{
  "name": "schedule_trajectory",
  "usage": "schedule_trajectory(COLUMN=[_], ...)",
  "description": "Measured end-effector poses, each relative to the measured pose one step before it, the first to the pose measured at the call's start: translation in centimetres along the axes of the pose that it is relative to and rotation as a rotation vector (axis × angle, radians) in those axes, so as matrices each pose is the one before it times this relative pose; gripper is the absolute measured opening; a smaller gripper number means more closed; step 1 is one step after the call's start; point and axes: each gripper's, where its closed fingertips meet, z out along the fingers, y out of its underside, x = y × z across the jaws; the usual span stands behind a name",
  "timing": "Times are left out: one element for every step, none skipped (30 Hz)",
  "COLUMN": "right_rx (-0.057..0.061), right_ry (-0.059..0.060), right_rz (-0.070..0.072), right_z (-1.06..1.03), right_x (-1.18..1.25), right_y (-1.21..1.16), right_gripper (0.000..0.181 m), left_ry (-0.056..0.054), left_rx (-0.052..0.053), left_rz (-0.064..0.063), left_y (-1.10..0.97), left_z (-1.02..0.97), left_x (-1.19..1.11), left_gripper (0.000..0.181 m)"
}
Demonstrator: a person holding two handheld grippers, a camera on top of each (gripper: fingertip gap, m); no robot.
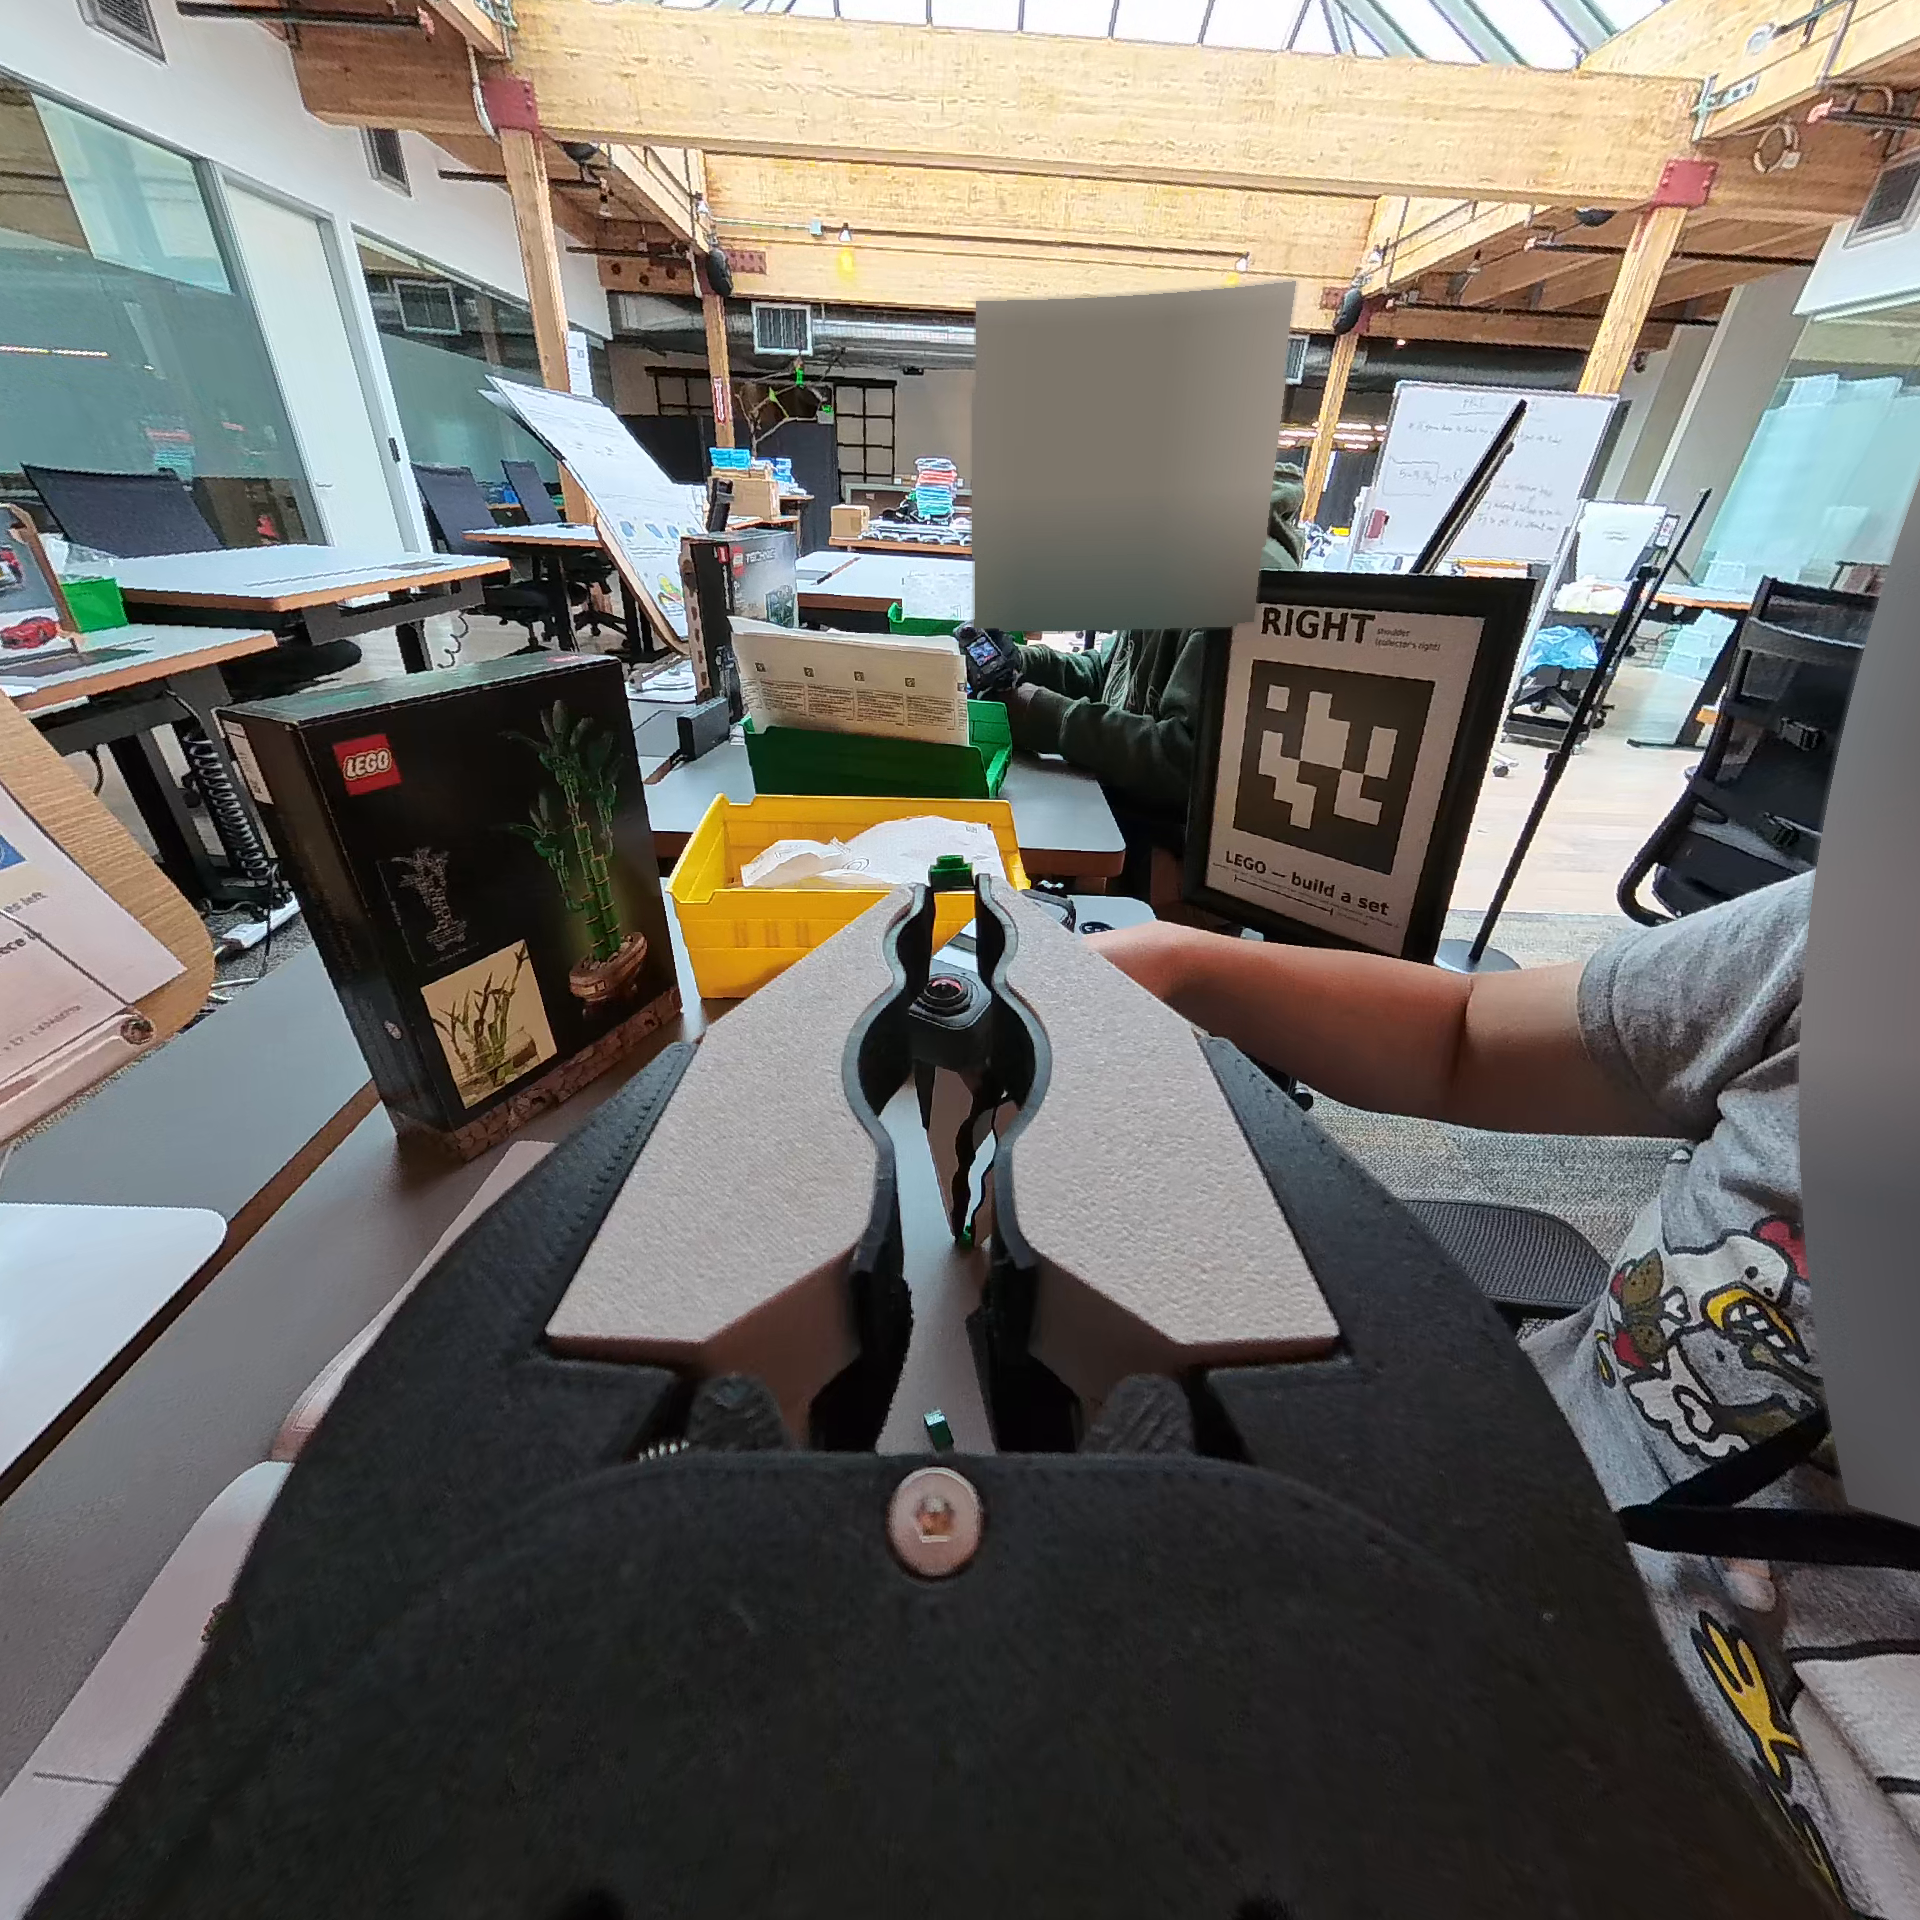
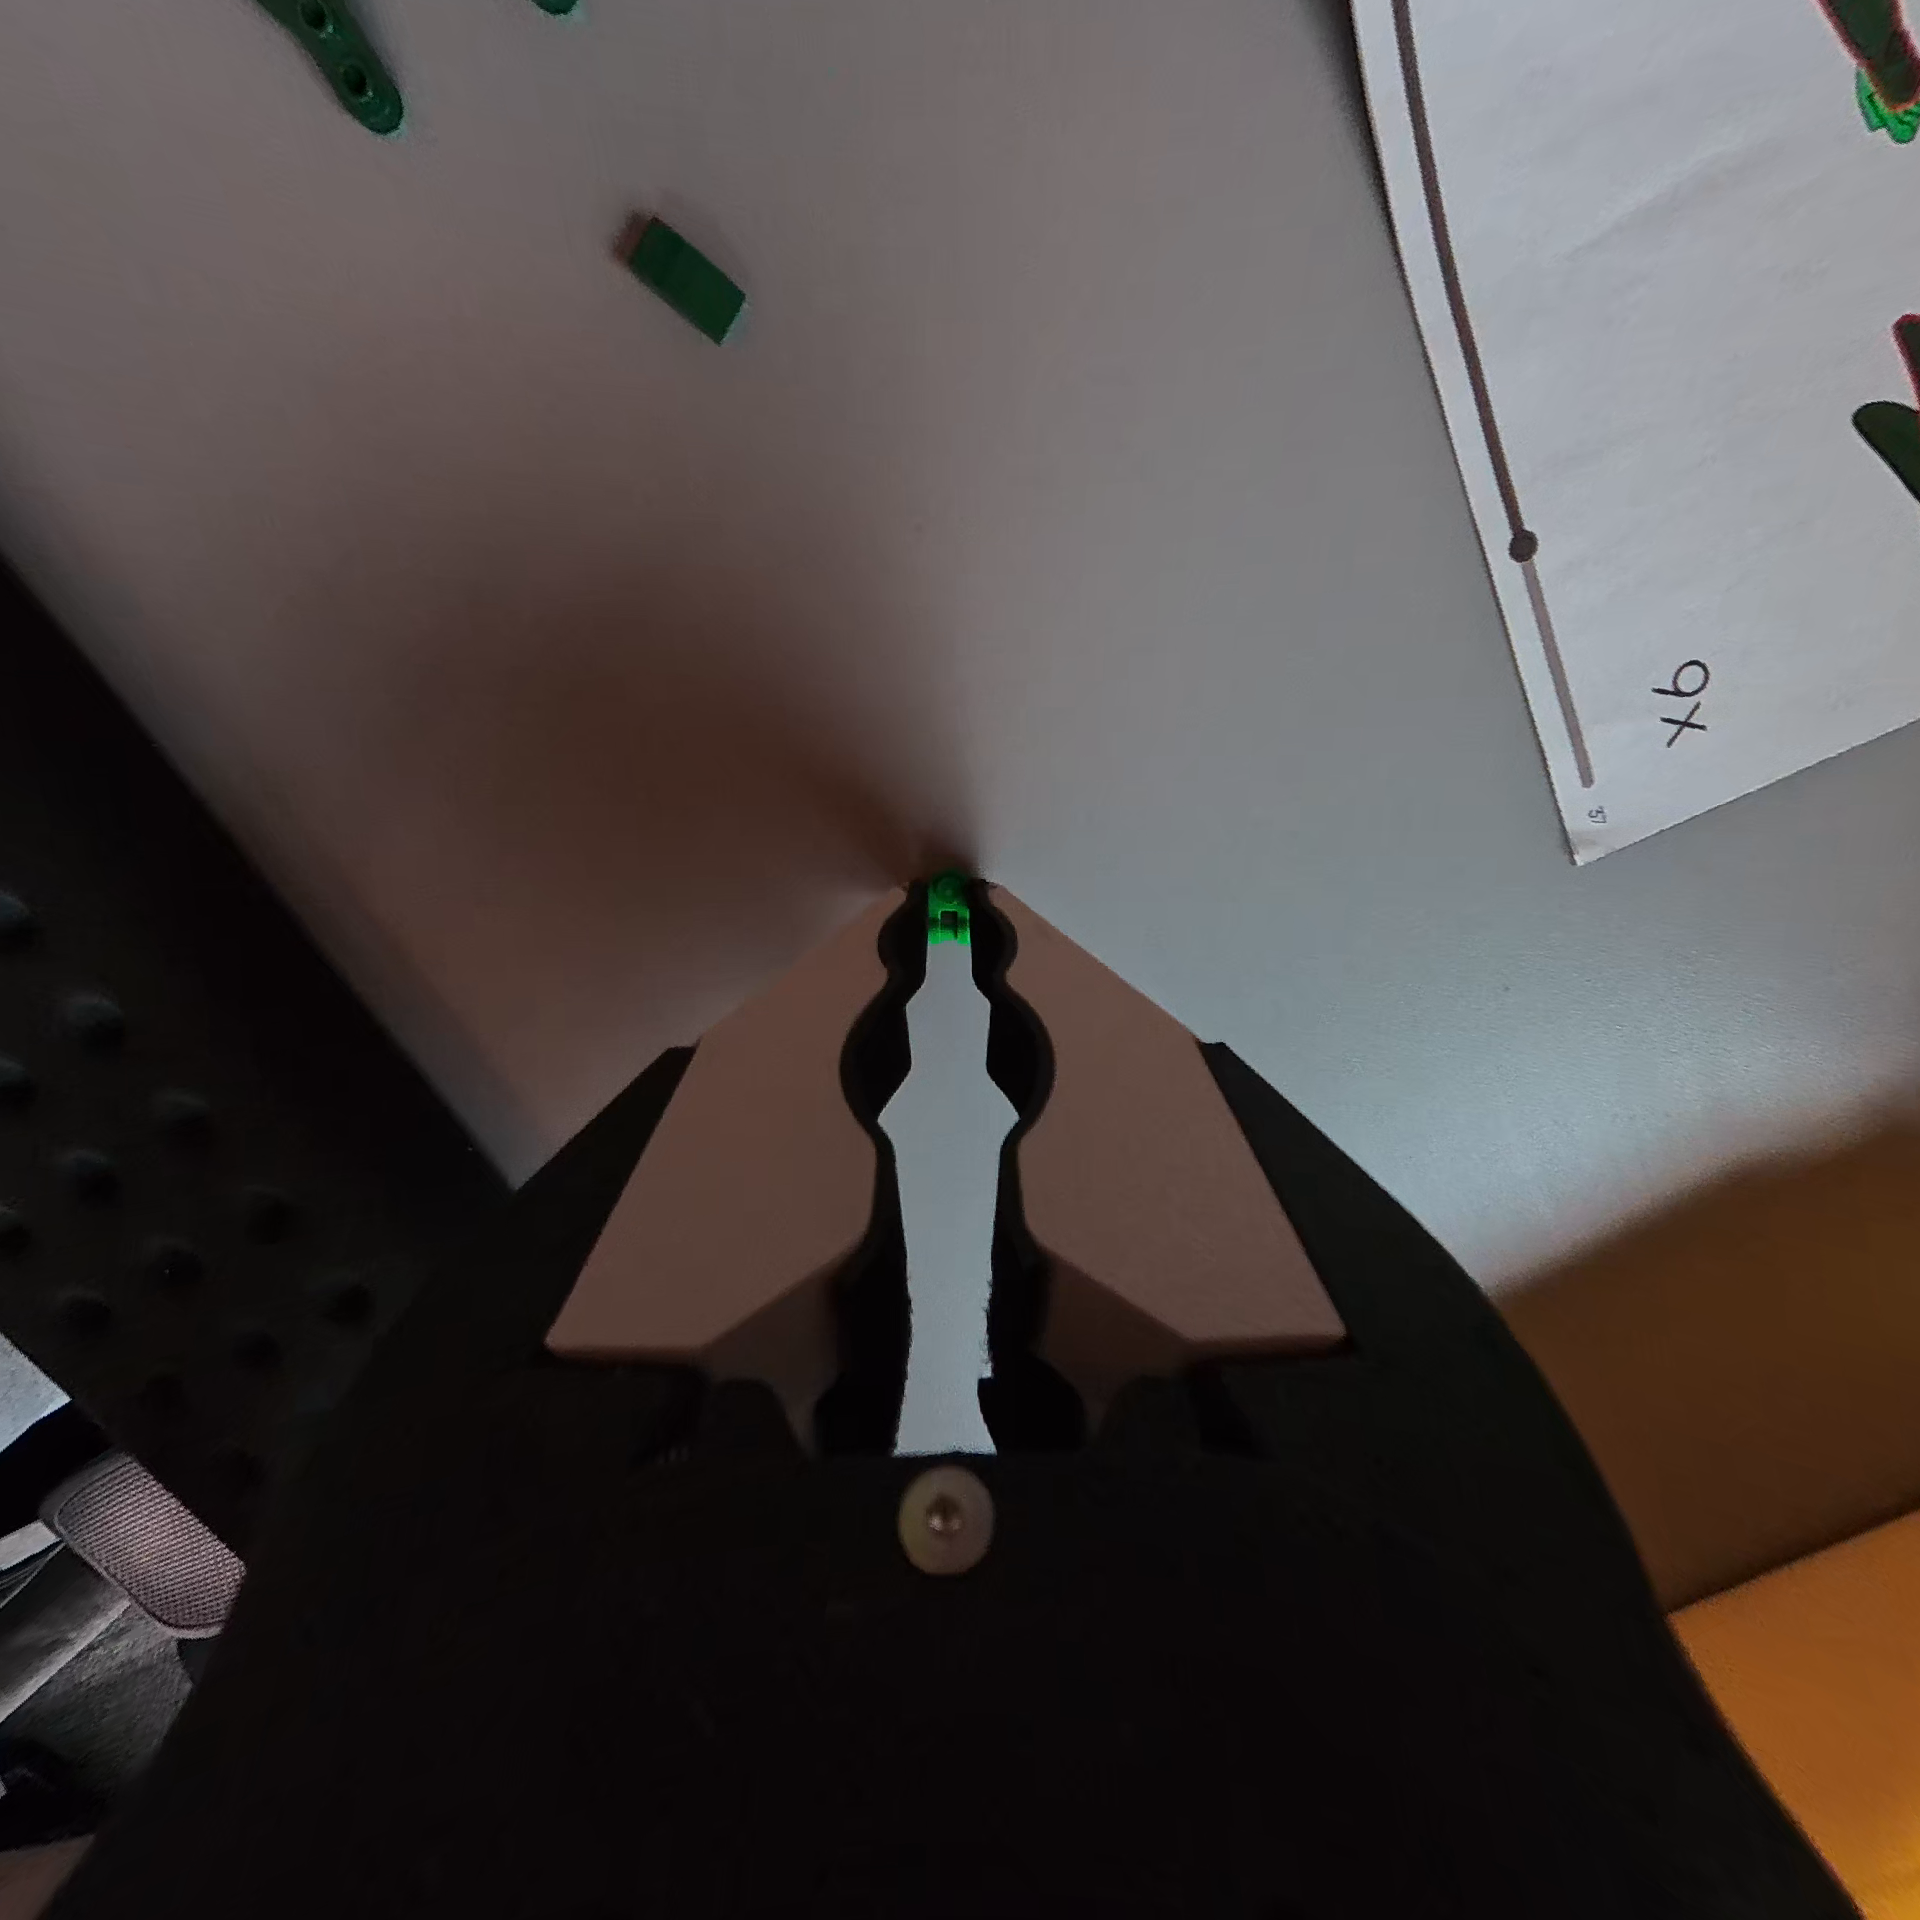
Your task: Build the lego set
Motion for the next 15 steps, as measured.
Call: schedule_trajectory(right_rx=[0.0109, 0.0127, 0.0108, 0.0154, 0.0286, 0.0397, 0.0504, 0.0596, 0.0509, 0.0289, 0.0117, 0.0075, 0.0156, 0.0208, 0.0133], right_ry=[-0.0056, -0.0013, 0.0041, 0.0112, 0.022, 0.0256, 0.0331, 0.038, 0.0293, 0.0232, 0.0245, 0.0123, -0.0059, -0.0237, -0.0337], right_rz=[-0.0018, -0.0005, -0.0002, -0.0036, -0.0089, -0.012, -0.0106, -0.0043, 0.0026, 0.0077, 0.0087, 0.0047, -0.0013, -0.006, -0.0072], right_z=[-0.188, -0.323, -0.488, -0.689, -0.95, -1.164, -1.313, -1.272, -1.013, -0.679, -0.361, -0.103, 0.104, 0.317, 0.467], right_x=[-0.102, -0.029, 0.07, 0.148, 0.283, 0.35, 0.559, 0.819, 0.877, 0.927, 0.995, 0.761, 0.387, -0.001, -0.276], right_y=[-0.182, -0.242, -0.27, -0.401, -0.666, -0.891, -1.103, -1.23, -1.104, -0.729, -0.43, -0.358, -0.526, -0.661, -0.631], right_gripper=[0.006, 0.006, 0.006, 0.006, 0.006, 0.006, 0.006, 0.006, 0.006, 0.006, 0.006, 0.006, 0.006, 0.006, 0.006], left_ry=[-0.0003, -0.0009, -0.0011, -0.0009, -0.0009, -0.0022, -0.0046, -0.0061, -0.006, -0.0051, -0.0048, -0.005, -0.0037, -0.0014, 0.0], left_rx=[-0.0012, -0.0016, -0.0017, -0.002, -0.0028, -0.0045, -0.0067, -0.0087, -0.0094, -0.0097, -0.0104, -0.011, -0.0122, -0.0147, -0.0183], left_rz=[0.0, -0.0008, -0.0013, -0.0017, -0.0019, -0.002, -0.0023, -0.0028, -0.0034, -0.0043, -0.0054, -0.0062, -0.0073, -0.0089, -0.0096], left_y=[0.027, 0.043, 0.063, 0.076, 0.108, 0.141, 0.201, 0.257, 0.285, 0.315, 0.331, 0.355, 0.377, 0.423, 0.475], left_z=[0.009, 0.023, 0.018, 0.025, 0.044, 0.051, 0.07, 0.083, 0.097, 0.114, 0.131, 0.137, 0.162, 0.195, 0.214], left_x=[-0.017, -0.043, -0.063, -0.07, -0.093, -0.124, -0.192, -0.235, -0.252, -0.257, -0.258, -0.277, -0.255, -0.239, -0.211], left_gripper=[0.005, 0.005, 0.005, 0.005, 0.005, 0.005, 0.005, 0.005, 0.005, 0.005, 0.005, 0.005, 0.005, 0.005, 0.005])
